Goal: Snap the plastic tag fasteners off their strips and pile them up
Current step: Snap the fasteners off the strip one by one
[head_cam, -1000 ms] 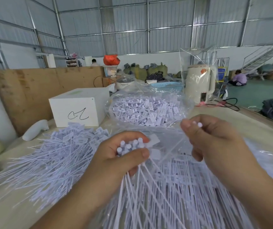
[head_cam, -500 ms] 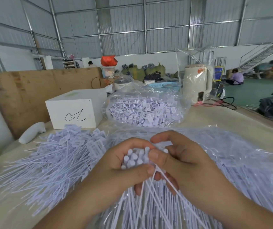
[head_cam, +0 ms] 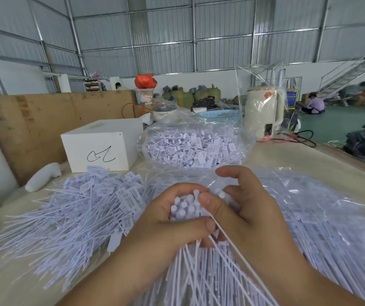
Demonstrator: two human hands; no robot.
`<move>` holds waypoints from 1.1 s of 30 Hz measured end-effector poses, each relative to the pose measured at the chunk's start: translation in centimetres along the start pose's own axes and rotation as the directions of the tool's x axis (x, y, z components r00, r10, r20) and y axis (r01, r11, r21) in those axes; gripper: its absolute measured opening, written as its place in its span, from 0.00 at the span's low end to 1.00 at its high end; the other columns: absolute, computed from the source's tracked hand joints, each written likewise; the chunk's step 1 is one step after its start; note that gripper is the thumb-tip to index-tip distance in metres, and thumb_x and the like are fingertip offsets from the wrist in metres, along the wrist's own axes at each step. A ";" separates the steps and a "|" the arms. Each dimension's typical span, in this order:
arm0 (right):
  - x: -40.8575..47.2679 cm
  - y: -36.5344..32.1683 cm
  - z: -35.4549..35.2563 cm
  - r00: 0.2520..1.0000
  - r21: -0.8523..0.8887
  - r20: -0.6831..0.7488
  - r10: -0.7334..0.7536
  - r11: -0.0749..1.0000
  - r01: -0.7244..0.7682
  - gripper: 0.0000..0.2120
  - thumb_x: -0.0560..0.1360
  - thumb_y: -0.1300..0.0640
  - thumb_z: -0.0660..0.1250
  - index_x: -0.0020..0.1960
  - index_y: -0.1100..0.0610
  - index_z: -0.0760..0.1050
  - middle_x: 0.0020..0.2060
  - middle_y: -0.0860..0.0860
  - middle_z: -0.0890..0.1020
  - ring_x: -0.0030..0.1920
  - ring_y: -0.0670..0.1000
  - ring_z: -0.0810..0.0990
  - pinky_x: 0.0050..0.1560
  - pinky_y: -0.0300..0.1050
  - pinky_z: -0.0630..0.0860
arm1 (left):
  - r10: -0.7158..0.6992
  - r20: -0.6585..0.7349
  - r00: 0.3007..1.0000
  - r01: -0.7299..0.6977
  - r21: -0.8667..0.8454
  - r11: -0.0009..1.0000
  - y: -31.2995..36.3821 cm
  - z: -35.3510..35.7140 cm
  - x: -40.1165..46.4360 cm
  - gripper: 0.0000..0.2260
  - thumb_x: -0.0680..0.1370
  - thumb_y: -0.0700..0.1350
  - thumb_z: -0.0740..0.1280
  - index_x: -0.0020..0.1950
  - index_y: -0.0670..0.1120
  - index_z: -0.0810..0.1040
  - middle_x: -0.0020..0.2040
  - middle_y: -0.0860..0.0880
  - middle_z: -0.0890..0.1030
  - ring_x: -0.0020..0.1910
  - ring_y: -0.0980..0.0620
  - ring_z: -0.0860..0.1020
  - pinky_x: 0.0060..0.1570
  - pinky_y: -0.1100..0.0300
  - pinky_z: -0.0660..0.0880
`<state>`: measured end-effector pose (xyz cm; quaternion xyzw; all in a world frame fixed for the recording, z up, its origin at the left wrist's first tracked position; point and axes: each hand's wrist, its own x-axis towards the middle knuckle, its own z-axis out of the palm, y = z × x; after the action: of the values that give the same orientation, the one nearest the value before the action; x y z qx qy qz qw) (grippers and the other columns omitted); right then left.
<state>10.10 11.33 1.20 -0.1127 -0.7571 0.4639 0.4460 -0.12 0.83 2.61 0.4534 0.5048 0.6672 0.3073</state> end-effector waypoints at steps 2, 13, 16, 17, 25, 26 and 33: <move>-0.1 0.0 -0.1 0.998 -0.057 -0.013 -0.063 0.996 0.062 0.18 0.68 0.38 0.65 0.56 0.37 0.67 0.30 0.51 0.78 0.27 0.48 0.77 0.30 0.46 0.76 | -0.013 0.021 1.000 0.014 -0.065 0.998 0.1 0.1 0.0 0.18 0.59 0.39 0.76 0.48 0.48 0.83 0.39 0.41 0.83 0.33 0.47 0.81 0.32 0.60 0.77; -0.4 0.1 0.6 0.993 0.211 0.099 -0.066 0.976 0.044 0.23 0.73 0.34 0.63 0.63 0.40 0.63 0.40 0.44 0.82 0.36 0.45 0.81 0.38 0.46 0.77 | -0.015 -0.168 0.986 -0.017 -0.187 0.982 0.4 0.1 0.5 0.21 0.57 0.29 0.74 0.45 0.49 0.84 0.42 0.42 0.85 0.38 0.45 0.84 0.32 0.55 0.81; -1.0 -0.5 1.2 0.984 0.206 0.177 -0.004 0.978 -0.033 0.29 0.68 0.35 0.68 0.64 0.31 0.58 0.52 0.37 0.80 0.44 0.46 0.83 0.45 0.50 0.81 | 0.043 -0.295 0.955 -0.102 -0.188 0.977 0.7 -0.4 0.8 0.25 0.54 0.29 0.76 0.46 0.48 0.83 0.44 0.42 0.85 0.40 0.45 0.84 0.37 0.51 0.82; -1.3 -0.6 1.4 0.978 0.192 0.205 0.046 0.978 -0.086 0.32 0.65 0.35 0.68 0.64 0.28 0.56 0.54 0.35 0.78 0.45 0.46 0.82 0.46 0.48 0.82 | 0.071 -0.338 0.939 -0.138 -0.179 0.974 0.9 -0.5 0.9 0.24 0.54 0.31 0.75 0.46 0.49 0.83 0.43 0.43 0.85 0.39 0.46 0.84 0.36 0.54 0.82; -1.8 -1.6 1.9 0.839 0.145 0.510 0.189 0.943 -0.301 0.26 0.64 0.38 0.69 0.62 0.35 0.68 0.48 0.41 0.82 0.43 0.46 0.84 0.44 0.45 0.80 | 0.178 -0.477 0.861 -0.232 -0.056 0.971 2.6 -2.3 0.6 0.22 0.58 0.34 0.76 0.49 0.50 0.81 0.41 0.49 0.83 0.34 0.53 0.81 0.29 0.61 0.76; -1.8 -1.7 1.7 0.835 0.113 0.515 0.192 0.951 -0.288 0.22 0.65 0.35 0.67 0.58 0.34 0.70 0.46 0.42 0.82 0.43 0.47 0.84 0.43 0.45 0.80 | 0.171 -0.498 0.850 -0.225 -0.050 0.973 2.7 -3.3 0.8 0.20 0.61 0.32 0.75 0.49 0.49 0.81 0.40 0.49 0.83 0.33 0.53 0.80 0.29 0.61 0.77; -1.2 -0.2 0.1 0.928 -0.265 0.358 0.106 0.964 -0.008 0.22 0.74 0.32 0.59 0.45 0.50 0.74 0.39 0.47 0.79 0.38 0.43 0.77 0.42 0.41 0.74 | 0.125 -0.645 0.754 -0.150 0.016 0.989 3.5 -11.2 2.1 0.14 0.73 0.31 0.68 0.56 0.44 0.78 0.40 0.45 0.81 0.30 0.52 0.78 0.27 0.62 0.73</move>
<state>10.74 10.44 0.70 -0.1028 -0.8778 0.3869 0.2632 -11.09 -2.86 5.71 0.2269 0.5326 0.8120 0.0740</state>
